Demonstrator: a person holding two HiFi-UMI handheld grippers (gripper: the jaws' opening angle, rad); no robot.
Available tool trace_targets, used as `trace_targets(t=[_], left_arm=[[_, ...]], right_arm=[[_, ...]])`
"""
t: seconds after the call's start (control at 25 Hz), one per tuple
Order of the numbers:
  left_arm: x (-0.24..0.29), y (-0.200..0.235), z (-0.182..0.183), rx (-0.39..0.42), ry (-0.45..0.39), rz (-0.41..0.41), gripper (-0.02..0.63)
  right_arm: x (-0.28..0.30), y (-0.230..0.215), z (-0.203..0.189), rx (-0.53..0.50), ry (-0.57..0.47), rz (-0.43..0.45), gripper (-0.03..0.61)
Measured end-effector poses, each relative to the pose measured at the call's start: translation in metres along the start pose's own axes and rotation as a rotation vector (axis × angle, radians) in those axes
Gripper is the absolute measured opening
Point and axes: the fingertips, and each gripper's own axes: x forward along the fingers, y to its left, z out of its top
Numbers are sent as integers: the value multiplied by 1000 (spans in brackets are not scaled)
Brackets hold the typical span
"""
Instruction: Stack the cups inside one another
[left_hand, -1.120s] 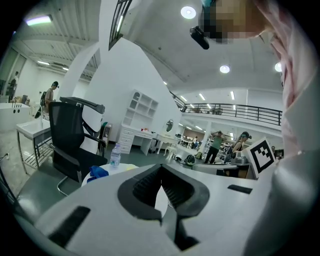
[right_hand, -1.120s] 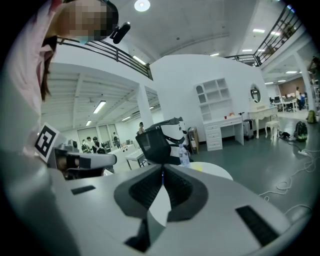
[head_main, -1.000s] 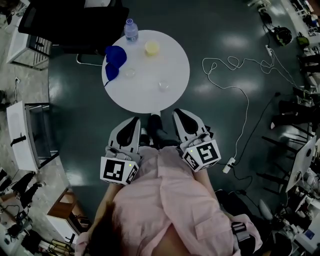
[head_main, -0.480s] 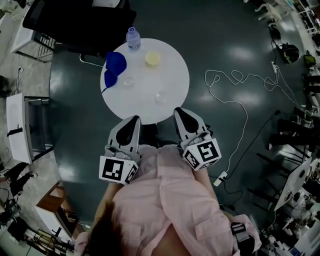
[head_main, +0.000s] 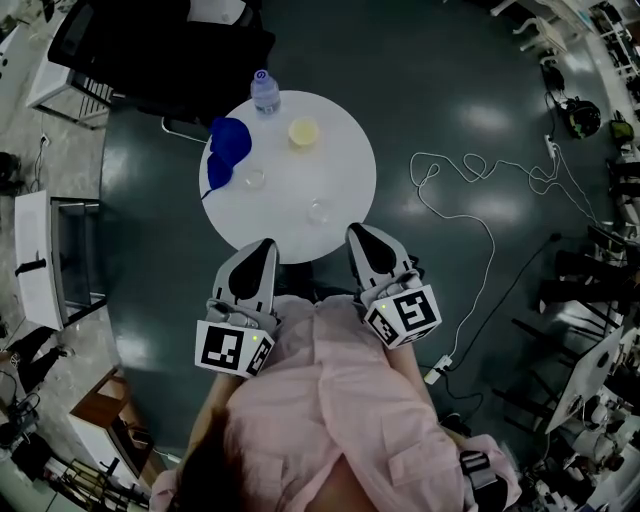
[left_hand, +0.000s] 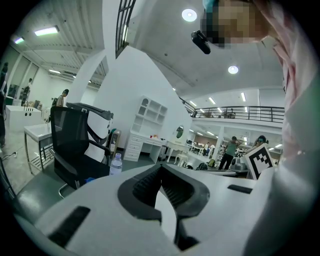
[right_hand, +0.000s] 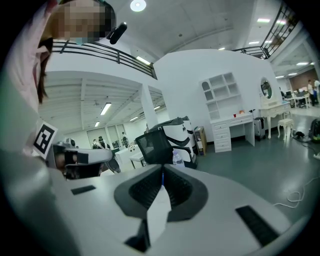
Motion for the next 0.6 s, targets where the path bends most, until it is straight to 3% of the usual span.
trace_targets(t=[0.6], left_arm=[[12, 22, 13, 0, 31, -92, 18]], right_arm=[[12, 4, 3, 35, -1, -110, 32]])
